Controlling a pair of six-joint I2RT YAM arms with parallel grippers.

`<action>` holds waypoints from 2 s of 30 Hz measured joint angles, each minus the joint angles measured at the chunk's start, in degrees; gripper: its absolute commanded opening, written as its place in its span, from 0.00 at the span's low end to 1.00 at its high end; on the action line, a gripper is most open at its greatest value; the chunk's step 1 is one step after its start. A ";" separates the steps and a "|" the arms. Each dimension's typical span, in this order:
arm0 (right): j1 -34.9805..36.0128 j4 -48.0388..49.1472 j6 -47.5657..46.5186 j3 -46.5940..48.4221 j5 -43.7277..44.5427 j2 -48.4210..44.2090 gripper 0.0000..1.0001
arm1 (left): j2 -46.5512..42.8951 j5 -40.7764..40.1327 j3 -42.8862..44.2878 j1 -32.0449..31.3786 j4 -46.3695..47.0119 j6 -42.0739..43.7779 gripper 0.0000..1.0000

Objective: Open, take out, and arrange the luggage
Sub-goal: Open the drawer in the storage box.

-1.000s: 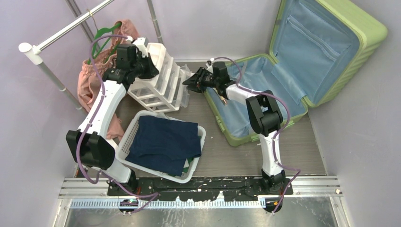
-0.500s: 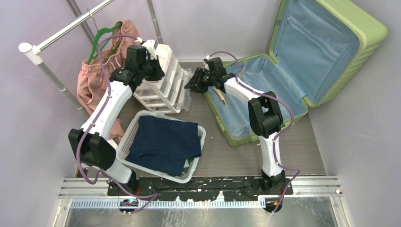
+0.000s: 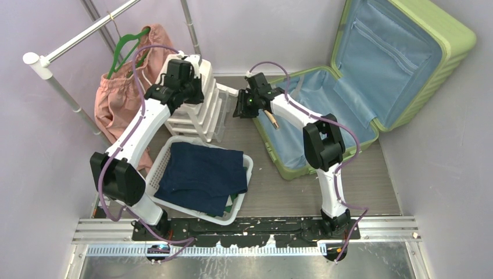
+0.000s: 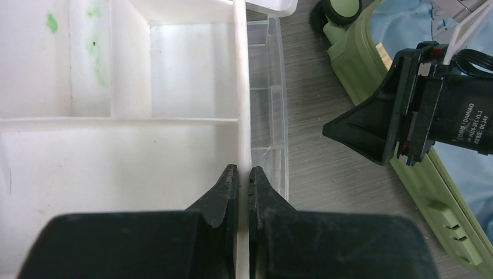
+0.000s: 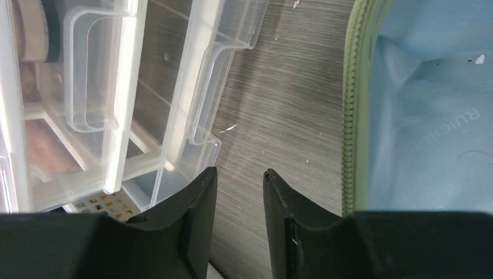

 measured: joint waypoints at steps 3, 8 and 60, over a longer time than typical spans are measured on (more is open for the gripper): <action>0.04 -0.33 -0.96 -0.13 -0.37 0.00 0.45 | 0.11 -0.15 -0.15 0.11 0.04 0.09 0.00; -0.13 5.16 -0.98 -3.21 -9.09 -1.05 0.39 | 0.11 0.68 -0.74 0.07 0.11 0.11 0.00; 1.75 -2.73 -14.12 12.63 -9.60 3.93 0.43 | -0.39 4.94 1.07 0.74 0.98 -5.09 0.63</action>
